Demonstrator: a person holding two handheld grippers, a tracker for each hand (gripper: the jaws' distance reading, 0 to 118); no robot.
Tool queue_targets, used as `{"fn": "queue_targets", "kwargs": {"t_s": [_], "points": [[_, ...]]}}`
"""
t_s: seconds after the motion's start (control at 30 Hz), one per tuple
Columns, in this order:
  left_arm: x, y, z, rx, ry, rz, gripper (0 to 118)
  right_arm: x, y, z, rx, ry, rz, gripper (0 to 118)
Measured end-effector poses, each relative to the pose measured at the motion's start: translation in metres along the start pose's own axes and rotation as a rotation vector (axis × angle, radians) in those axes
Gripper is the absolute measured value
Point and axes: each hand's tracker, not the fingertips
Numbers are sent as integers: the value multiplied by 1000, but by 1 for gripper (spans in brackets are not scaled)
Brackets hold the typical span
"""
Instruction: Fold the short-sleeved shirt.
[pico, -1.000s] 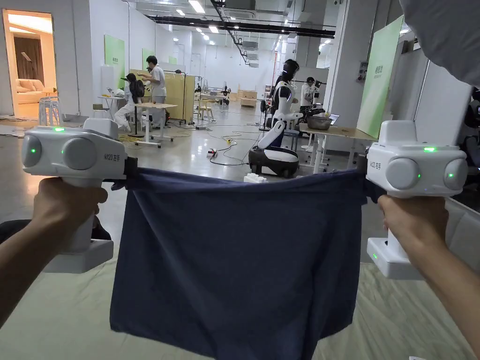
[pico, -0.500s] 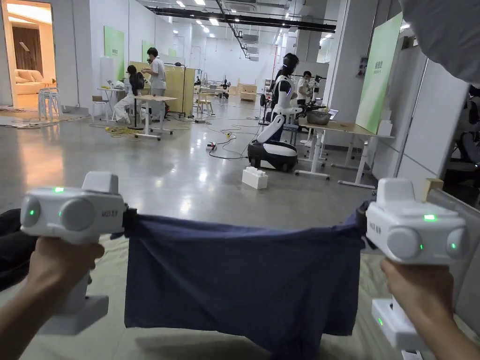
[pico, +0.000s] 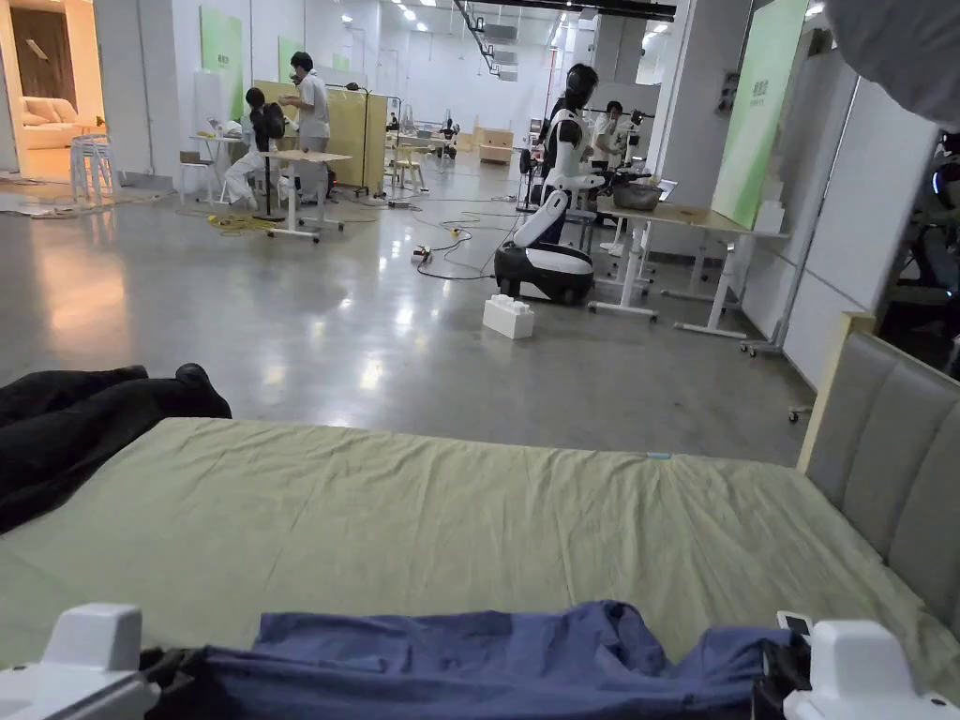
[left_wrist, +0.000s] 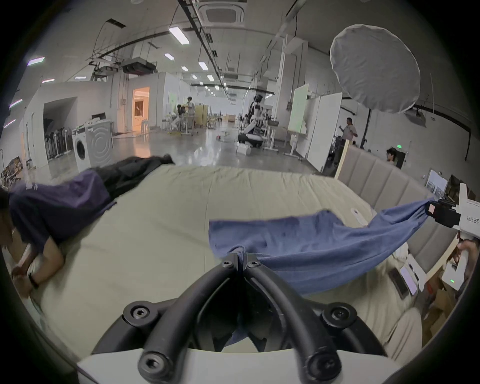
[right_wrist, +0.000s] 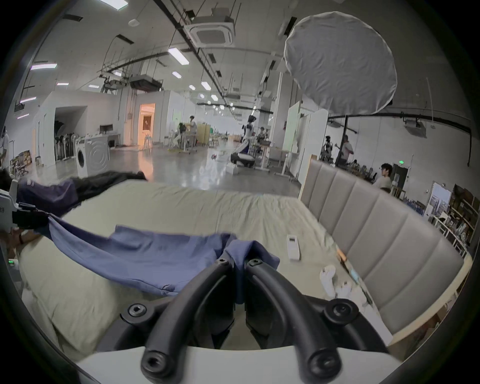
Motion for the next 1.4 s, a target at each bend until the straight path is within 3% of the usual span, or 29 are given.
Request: {"fn": "queue_targets", "kwargs": {"t_s": [0.2,0.3,0.5,0.63,0.83,0.97,1.07,1.1,1.17,1.2,1.4], "points": [[-3,-76,26,-114,50,31,2,-25,-75,33,-149,40,22,6],[-6,-106,32,-170,81,106,2,-36,-111,43,-247,57,-14,6],[-1,-157,26,-296,118,106,2,-54,-166,44,-390,69,-63,6],[-3,-178,7,-374,154,102,2,-59,-192,28,-480,43,-3,6],[-7,-197,-25,-489,191,99,2,-57,-212,-2,-600,44,-3,7],[-8,-202,-34,-490,193,84,2,-62,-210,-16,-635,43,8,14],[-10,-195,-28,-489,181,103,12,-63,-202,-17,-630,42,-23,59],[-11,-191,-26,-485,180,102,28,-64,-196,-17,-613,34,-31,73],[-5,-177,-19,-446,193,88,59,-64,-181,-16,-545,23,-30,84],[-5,-169,-16,-402,194,81,68,-66,-170,-15,-503,20,-30,88],[7,-110,-15,-125,205,8,71,-69,-114,-19,-189,11,-74,104]]}}
